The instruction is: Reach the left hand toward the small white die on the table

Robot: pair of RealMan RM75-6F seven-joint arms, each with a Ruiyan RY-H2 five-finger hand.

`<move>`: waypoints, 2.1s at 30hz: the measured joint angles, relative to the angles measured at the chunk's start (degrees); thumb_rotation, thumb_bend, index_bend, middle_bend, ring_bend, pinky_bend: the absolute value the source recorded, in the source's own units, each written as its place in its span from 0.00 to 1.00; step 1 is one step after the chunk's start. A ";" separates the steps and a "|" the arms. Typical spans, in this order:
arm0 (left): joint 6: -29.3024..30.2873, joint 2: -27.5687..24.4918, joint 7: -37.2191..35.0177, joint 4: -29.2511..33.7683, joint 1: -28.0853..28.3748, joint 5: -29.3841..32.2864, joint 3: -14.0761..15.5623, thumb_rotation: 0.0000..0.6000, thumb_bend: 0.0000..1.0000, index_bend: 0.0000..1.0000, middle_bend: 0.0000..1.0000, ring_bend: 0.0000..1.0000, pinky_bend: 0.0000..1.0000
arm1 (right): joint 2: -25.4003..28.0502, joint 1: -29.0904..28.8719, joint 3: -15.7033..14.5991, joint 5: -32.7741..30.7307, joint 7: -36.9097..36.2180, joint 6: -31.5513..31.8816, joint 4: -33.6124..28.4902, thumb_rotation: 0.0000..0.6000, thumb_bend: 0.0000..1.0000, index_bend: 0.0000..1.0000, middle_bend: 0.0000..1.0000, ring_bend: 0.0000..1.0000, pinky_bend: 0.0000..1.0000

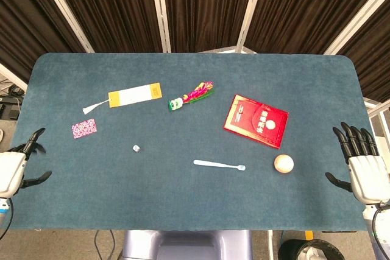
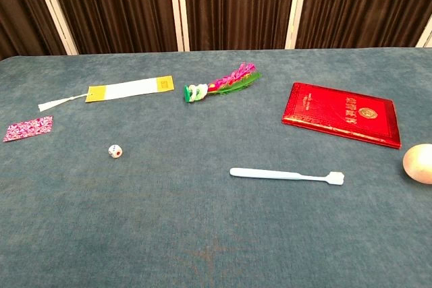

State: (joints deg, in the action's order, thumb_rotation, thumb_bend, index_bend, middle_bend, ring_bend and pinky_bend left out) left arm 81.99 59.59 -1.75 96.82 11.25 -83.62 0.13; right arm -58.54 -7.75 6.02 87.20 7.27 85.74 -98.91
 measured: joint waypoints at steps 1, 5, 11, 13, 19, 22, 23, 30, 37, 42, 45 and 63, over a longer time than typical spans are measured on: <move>-0.06 -0.05 0.11 0.23 -0.09 0.32 -0.22 1.00 0.00 0.00 0.00 0.00 0.00 | 0.13 0.00 -0.01 -0.18 0.21 -0.16 -0.26 1.00 0.00 0.00 0.00 0.00 0.00; -0.42 -0.13 0.09 0.57 -0.27 0.52 -0.50 1.00 0.00 0.00 0.00 0.00 0.00 | 0.51 0.15 -0.13 -0.60 0.27 -0.43 -0.78 1.00 0.00 0.00 0.00 0.00 0.00; -2.40 0.13 0.77 1.11 0.46 0.35 -0.44 1.00 0.00 0.00 0.31 0.24 0.28 | 0.71 0.28 -0.13 -0.38 -0.26 -0.16 -0.97 1.00 0.00 0.00 0.00 0.00 0.00; -3.96 0.58 1.46 1.68 1.41 0.29 -0.61 1.00 0.07 0.00 0.63 0.55 0.63 | 0.76 0.32 -0.11 -0.27 -0.56 -0.01 -1.02 1.00 0.00 0.00 0.00 0.00 0.00; -13.75 3.72 4.58 3.65 6.84 2.95 -1.88 1.00 0.59 0.00 0.96 0.89 1.00 | 0.74 0.30 0.07 -1.07 -1.06 -0.38 -0.53 1.00 0.00 0.00 0.00 0.00 0.00; -19.82 7.00 8.36 3.85 10.32 7.44 -2.89 1.00 0.75 0.00 0.97 0.90 1.00 | 0.62 0.16 0.22 -1.85 -1.20 -0.95 0.07 1.00 0.00 0.00 0.00 0.00 0.00; -21.89 8.39 9.74 3.84 11.66 9.66 -3.28 1.00 0.76 0.00 0.98 0.90 1.00 | 0.58 0.11 0.26 -2.05 -1.23 -1.12 0.25 1.00 0.00 0.00 0.00 0.00 0.00; -31.03 17.26 16.56 0.70 18.27 20.83 -4.46 1.00 0.76 0.00 0.98 0.90 1.00 | 0.45 -0.13 0.79 -3.44 -1.67 -1.77 0.82 1.00 0.00 0.00 0.00 0.00 0.00; -34.47 21.80 18.65 -3.27 21.31 25.57 -4.14 1.00 0.76 0.00 0.98 0.90 1.00 | 0.27 -0.36 0.98 -4.55 -1.93 -2.65 1.41 1.00 0.00 0.00 0.00 0.00 0.00; -34.92 22.65 18.98 -3.81 22.25 26.87 -3.81 1.00 0.76 0.00 0.98 0.90 1.00 | 0.28 -0.40 1.04 -4.80 -1.97 -2.79 1.40 1.00 0.00 0.00 0.00 0.00 0.00; -35.26 22.91 19.16 -4.12 22.58 27.73 -3.46 1.00 0.76 0.00 0.98 0.90 1.00 | 0.25 -0.42 1.04 -4.84 -2.03 -2.86 1.49 1.00 0.00 0.00 0.00 0.00 0.00; -34.44 21.34 17.65 -1.91 21.90 27.86 -0.35 1.00 0.76 0.00 0.98 0.90 1.00 | 0.36 -0.45 1.01 -4.45 -2.68 -2.72 1.49 1.00 0.00 0.00 0.00 0.00 0.00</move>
State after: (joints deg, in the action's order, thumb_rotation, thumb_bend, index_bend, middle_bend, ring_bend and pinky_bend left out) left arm 47.55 80.94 15.89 94.92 33.15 -55.76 -0.22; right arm -58.18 -8.20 7.03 82.75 4.59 83.02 -97.42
